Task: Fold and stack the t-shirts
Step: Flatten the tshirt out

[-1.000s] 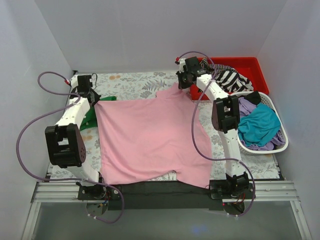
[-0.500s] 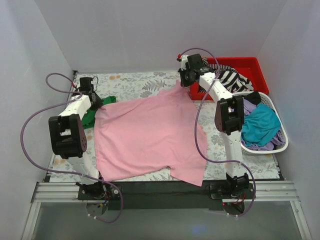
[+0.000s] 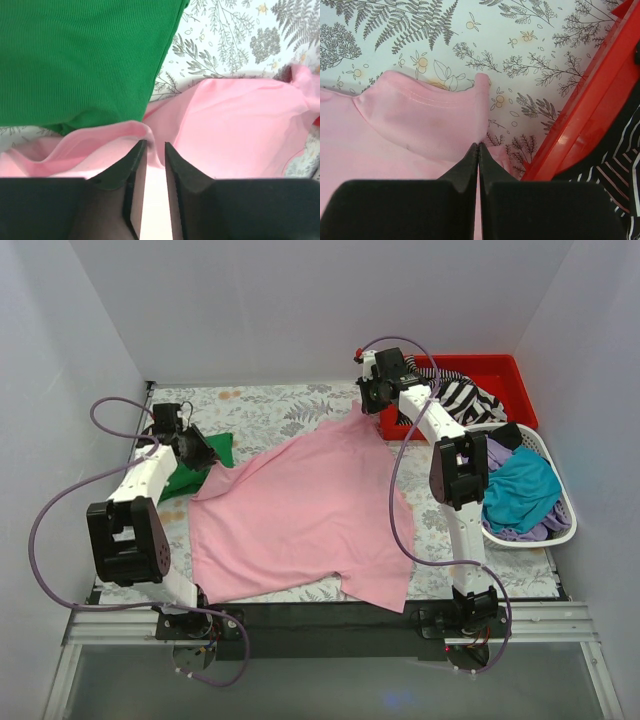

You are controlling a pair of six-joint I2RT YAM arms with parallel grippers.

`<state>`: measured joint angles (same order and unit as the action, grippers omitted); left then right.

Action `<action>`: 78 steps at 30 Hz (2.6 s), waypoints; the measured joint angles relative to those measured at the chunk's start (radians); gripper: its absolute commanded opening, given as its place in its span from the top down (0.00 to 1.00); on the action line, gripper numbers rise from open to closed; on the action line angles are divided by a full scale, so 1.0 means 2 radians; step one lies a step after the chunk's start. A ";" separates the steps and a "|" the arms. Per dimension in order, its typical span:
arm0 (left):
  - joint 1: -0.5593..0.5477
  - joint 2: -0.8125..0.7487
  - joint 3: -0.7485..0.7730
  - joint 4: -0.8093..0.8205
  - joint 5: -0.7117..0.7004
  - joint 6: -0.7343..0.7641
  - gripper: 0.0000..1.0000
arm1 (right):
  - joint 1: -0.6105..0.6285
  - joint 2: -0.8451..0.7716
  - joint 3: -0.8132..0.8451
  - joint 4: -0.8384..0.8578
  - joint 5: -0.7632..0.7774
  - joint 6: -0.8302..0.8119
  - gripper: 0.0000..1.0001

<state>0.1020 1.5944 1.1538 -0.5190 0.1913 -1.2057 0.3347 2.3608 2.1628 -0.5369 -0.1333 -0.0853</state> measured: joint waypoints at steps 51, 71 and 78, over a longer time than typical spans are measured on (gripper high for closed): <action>0.043 0.460 0.517 -0.042 -0.047 0.058 0.54 | 0.000 -0.038 -0.051 0.003 -0.032 0.021 0.73; 0.036 0.243 0.192 0.029 -0.032 0.030 0.53 | 0.003 0.051 0.024 0.002 -0.011 0.002 0.53; 0.035 0.275 0.223 0.016 -0.058 0.027 0.53 | 0.007 0.053 0.025 0.002 -0.006 0.000 0.53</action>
<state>0.1726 2.1437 1.6005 -0.4862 0.0753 -1.1515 0.3489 2.4676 2.2124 -0.5320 -0.1444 -0.0856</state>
